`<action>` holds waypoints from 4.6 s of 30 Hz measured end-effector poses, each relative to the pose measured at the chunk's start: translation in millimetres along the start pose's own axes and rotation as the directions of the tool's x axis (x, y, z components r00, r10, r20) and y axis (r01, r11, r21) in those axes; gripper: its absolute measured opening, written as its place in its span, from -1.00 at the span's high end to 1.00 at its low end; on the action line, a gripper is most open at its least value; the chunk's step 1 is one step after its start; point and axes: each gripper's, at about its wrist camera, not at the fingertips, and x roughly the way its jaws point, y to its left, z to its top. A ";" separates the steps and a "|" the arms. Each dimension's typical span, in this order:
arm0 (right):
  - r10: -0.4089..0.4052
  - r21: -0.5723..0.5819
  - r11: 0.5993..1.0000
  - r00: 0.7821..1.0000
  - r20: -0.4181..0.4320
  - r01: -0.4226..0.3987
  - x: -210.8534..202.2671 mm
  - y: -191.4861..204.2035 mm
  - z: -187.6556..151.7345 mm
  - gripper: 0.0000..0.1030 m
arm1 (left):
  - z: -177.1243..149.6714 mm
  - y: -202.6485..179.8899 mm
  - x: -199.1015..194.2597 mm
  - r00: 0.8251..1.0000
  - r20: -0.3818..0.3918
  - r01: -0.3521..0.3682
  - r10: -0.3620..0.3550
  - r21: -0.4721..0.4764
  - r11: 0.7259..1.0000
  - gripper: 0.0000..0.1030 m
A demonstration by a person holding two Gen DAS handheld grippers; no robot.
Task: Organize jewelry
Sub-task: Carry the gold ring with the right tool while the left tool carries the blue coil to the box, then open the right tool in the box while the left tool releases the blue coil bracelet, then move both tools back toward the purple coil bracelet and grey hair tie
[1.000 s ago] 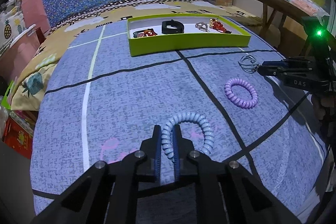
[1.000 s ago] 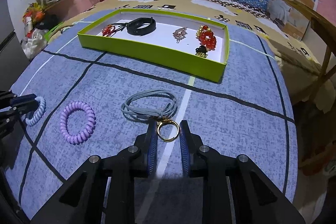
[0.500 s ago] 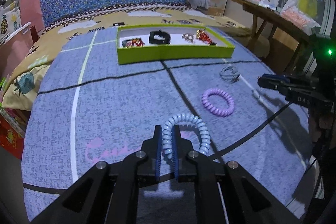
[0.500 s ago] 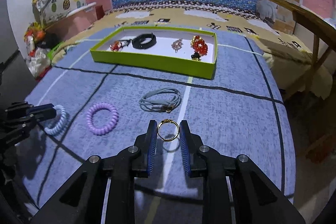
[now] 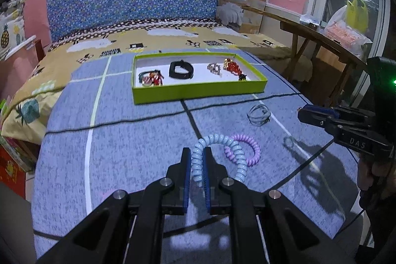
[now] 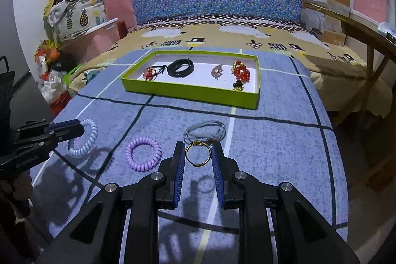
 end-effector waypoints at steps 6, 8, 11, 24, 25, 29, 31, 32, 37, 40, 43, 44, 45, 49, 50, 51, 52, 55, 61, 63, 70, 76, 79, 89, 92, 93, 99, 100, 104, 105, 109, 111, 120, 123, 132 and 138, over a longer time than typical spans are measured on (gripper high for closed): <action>-0.001 -0.005 1.000 1.000 0.020 0.001 2.4 -1.1 13.0 0.57 | 20.8 -1.1 6.4 0.999 0.032 -0.011 0.010 0.029 1.000 0.81; 0.000 -0.006 1.000 1.000 0.027 0.000 4.1 -2.3 18.7 0.57 | 27.1 -0.7 9.5 0.999 0.040 -0.015 0.014 0.034 0.999 0.81; 0.001 -0.011 1.000 0.999 0.039 0.000 8.4 -4.2 28.8 0.57 | 38.5 0.5 17.2 0.999 0.048 -0.024 0.022 0.041 0.999 0.81; 0.032 -0.024 0.999 0.999 0.034 -0.031 49.6 -5.8 67.8 0.57 | 88.0 13.4 60.7 0.997 0.053 -0.055 0.051 0.071 0.996 0.81; 0.032 -0.025 0.999 0.999 0.031 -0.031 54.6 -6.2 71.0 0.57 | 90.5 14.4 63.9 0.997 0.052 -0.056 0.052 0.071 0.996 0.81; 0.028 -0.031 0.999 0.999 0.023 -0.027 69.7 -9.9 81.4 0.57 | 101.9 19.2 80.2 0.997 0.043 -0.067 0.064 0.078 0.995 0.81; 0.024 -0.031 0.999 1.000 0.014 -0.024 79.6 -12.4 86.7 0.57 | 106.7 21.2 88.4 0.997 0.037 -0.073 0.070 0.082 0.994 0.81; 0.022 -0.031 0.999 1.000 0.009 -0.022 83.6 -13.4 88.7 0.57 | 108.8 22.3 92.4 0.997 0.031 -0.075 0.072 0.083 0.994 0.81; 0.012 -0.037 0.999 0.999 -0.030 -0.013 109.9 -18.4 97.6 0.57 | 115.9 27.2 115.8 0.997 -0.007 -0.079 0.080 0.087 0.993 0.81; 0.009 -0.039 0.999 0.998 -0.054 -0.011 124.3 -20.3 100.4 0.57 | 116.6 29.8 127.3 0.996 -0.029 -0.079 0.082 0.089 0.993 0.81; 0.010 -0.034 0.999 0.997 -0.075 -0.013 136.2 -22.4 101.1 0.57 | 115.3 32.9 136.0 0.996 -0.050 -0.074 0.078 0.081 0.994 0.81; 0.011 -0.032 0.999 0.997 -0.079 -0.013 138.8 -22.9 101.1 0.57 | 115.0 33.4 139.1 0.995 -0.058 -0.073 0.078 0.081 0.994 0.81; 0.012 -0.030 0.999 0.996 -0.085 -0.014 141.8 -23.6 101.1 0.57 | 114.3 33.8 141.9 0.995 -0.068 -0.073 0.078 0.082 0.994 0.81; 0.008 -0.024 1.000 0.994 -0.113 -0.011 153.4 -27.6 101.5 0.57 | 110.9 32.6 150.6 0.991 -0.110 -0.069 0.078 0.090 0.994 0.81; 0.006 -0.025 1.000 0.992 -0.122 -0.009 156.3 -28.5 101.5 0.57 | 110.6 32.0 152.7 0.990 -0.118 -0.067 0.078 0.093 0.993 0.81; 0.003 -0.025 1.000 0.992 -0.130 -0.006 159.0 -28.5 101.9 0.57 | 110.0 31.2 154.9 0.989 -0.127 -0.068 0.081 0.098 0.993 0.81; -0.001 -0.024 1.000 0.991 -0.136 -0.002 161.1 -29.0 101.7 0.57 | 109.6 30.2 157.1 0.987 -0.134 -0.069 0.083 0.104 0.992 0.81; -0.005 -0.024 1.000 0.987 -0.160 0.001 167.6 -31.2 101.3 0.57 | 109.5 28.7 163.4 0.984 -0.157 -0.065 0.082 0.109 0.992 0.81; -0.017 -0.040 0.999 0.984 -0.177 0.010 172.9 -31.7 103.3 0.56 | 108.9 28.1 170.0 0.982 -0.176 -0.055 0.073 0.104 0.993 0.80; -0.023 -0.049 0.999 0.983 -0.182 0.014 174.0 -30.9 104.5 0.56 | 108.7 29.1 170.9 0.982 -0.176 -0.056 0.072 0.095 0.994 0.80; -0.040 -0.074 0.997 0.982 -0.187 0.027 175.9 -27.2 106.1 0.56 | 108.3 31.9 171.8 0.982 -0.175 -0.061 0.075 0.086 0.994 0.79; -0.048 -0.092 0.995 0.981 -0.189 0.031 176.8 -25.9 106.7 0.55 | 107.7 33.9 170.1 0.982 -0.169 -0.068 0.081 0.079 0.995 0.62; -0.055 -0.094 0.995 0.980 -0.189 0.038 176.1 -25.4 105.9 0.54 | 108.0 34.5 168.5 0.983 -0.165 -0.067 0.079 0.077 0.995 0.61; -0.045 -0.087 0.996 0.992 -0.119 0.035 140.1 -20.9 104.5 0.53 | 105.1 38.7 135.0 0.992 -0.091 -0.083 0.086 0.045 0.996 0.61; -0.035 -0.069 0.997 0.996 -0.087 0.029 119.6 -18.9 98.9 0.53 | 98.7 37.8 115.8 0.995 -0.060 -0.081 0.082 0.027 0.996 0.61; -0.029 -0.062 0.998 0.996 -0.078 0.025 112.9 -18.0 96.4 0.53 | 96.6 36.8 110.5 0.996 -0.052 -0.075 0.077 0.024 0.997 0.61; -0.001 -0.039 0.999 1.000 -0.025 0.000 69.4 -7.5 77.0 0.53 | 77.2 25.0 73.7 0.999 -0.008 -0.053 0.053 0.021 0.998 0.61; 0.001 -0.039 0.999 1.000 -0.018 -0.001 62.7 -5.4 73.1 0.53 | 74.2 22.9 67.7 0.999 -0.001 -0.049 0.049 0.021 0.999 0.61; 0.007 -0.031 1.000 1.000 0.011 -0.006 35.8 2.4 56.7 0.53 | 61.7 13.6 46.7 0.999 0.026 -0.040 0.040 0.023 0.999 0.61; 0.010 -0.027 1.000 1.000 0.015 -0.010 30.4 3.8 52.9 0.53 | 57.5 10.5 40.4 0.999 0.032 -0.039 0.038 0.022 0.999 0.61; 0.013 -0.027 1.000 1.000 0.028 -0.012 11.8 11.9 38.2 0.53 | 41.5 0.9 20.0 0.998 0.051 -0.030 0.028 0.031 0.999 0.61; 0.015 -0.024 1.000 0.999 0.035 -0.014 3.9 14.7 31.4 0.53 | 35.3 -3.2 11.8 0.998 0.056 -0.027 0.025 0.038 0.999 0.61; 0.028 0.007 1.000 0.998 0.049 -0.028 -22.3 21.0 4.9 0.53 | 14.0 -18.4 -12.1 0.998 0.069 -0.004 0.001 0.050 0.999 0.61; 0.027 0.026 0.999 0.998 0.054 -0.029 -28.2 19.9 -0.8 0.53 | 7.8 -22.8 -16.7 0.997 0.072 -0.006 0.002 0.054 0.999 0.61; 0.022 0.059 0.998 0.999 0.048 -0.025 -33.3 14.6 -11.9 0.53 | -1.7 -23.4 -17.3 0.998 0.055 0.001 -0.003 0.034 0.999 0.61; 0.017 0.061 0.998 0.999 0.047 -0.020 -32.3 12.4 -12.9 0.53 | -2.8 -25.5 -13.6 0.999 0.049 0.004 -0.006 0.036 0.999 0.57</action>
